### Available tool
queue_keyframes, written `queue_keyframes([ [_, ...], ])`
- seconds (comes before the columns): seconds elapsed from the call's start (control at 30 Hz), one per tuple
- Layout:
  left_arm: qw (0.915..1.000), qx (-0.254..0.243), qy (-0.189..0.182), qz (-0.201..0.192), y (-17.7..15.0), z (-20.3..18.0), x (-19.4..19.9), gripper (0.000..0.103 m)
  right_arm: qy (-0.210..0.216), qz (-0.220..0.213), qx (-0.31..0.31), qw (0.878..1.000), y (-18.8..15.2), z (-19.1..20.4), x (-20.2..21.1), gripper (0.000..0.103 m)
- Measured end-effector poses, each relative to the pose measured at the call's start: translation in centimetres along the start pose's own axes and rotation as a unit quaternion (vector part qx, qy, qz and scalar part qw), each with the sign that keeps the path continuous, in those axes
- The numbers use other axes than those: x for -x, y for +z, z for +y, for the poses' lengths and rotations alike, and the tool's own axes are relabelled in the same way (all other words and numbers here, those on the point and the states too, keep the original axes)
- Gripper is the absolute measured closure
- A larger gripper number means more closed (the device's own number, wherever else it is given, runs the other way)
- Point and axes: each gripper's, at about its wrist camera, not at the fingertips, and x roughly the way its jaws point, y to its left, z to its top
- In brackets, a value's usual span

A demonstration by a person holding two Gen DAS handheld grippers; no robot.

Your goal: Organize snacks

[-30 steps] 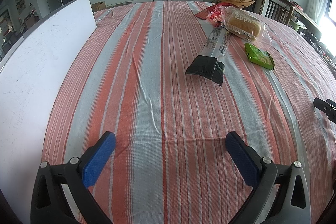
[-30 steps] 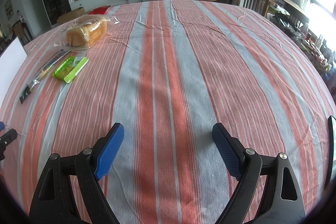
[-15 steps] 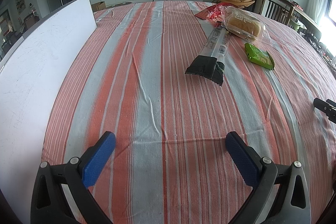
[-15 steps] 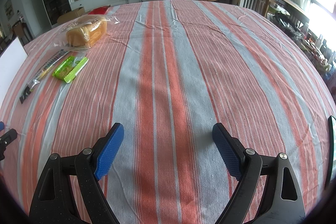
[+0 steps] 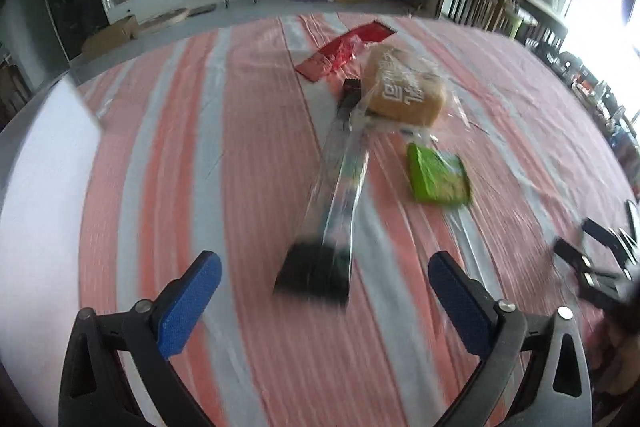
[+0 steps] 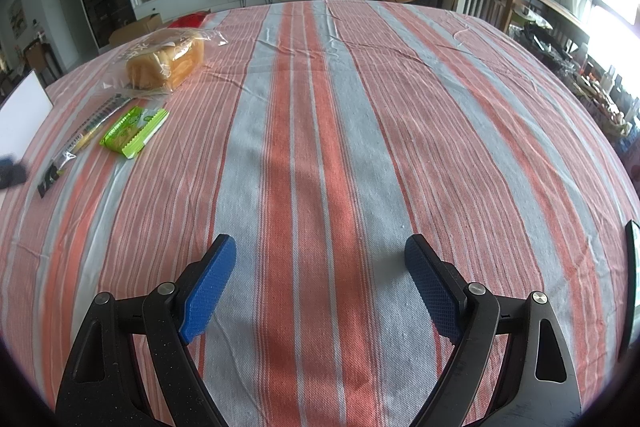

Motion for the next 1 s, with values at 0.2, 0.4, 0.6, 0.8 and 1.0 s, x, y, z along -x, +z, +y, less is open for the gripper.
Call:
queue_keyframes([
  [0.2,0.9975,0.062,-0.015,0.032,2.9,1.0,-4.7,0.062,0.000,0.000,0.000,1.000,0.0,0.0,0.0,0.014],
  [0.4,0.9952,0.092,0.030,-0.010,0.5,2.0,-1.8,0.083,0.000,0.000,0.001,1.000,-0.1,0.1,0.0,0.014],
  [0.6,0.9950,0.097,0.025,-0.003,-7.5,2.7,3.1,0.083,0.000,0.000,0.001,1.000,-0.1,0.1,0.0,0.013],
  [0.8,0.9966,0.078,0.024,0.011,-11.4,2.1,5.3,0.031,0.000,0.000,0.000,1.000,-0.1,0.1,0.0,0.013],
  [1.0,0.9987,0.039,0.027,0.017,-9.7,0.4,2.9,0.019,0.000,0.000,0.000,1.000,-0.1,0.2,0.0,0.013],
])
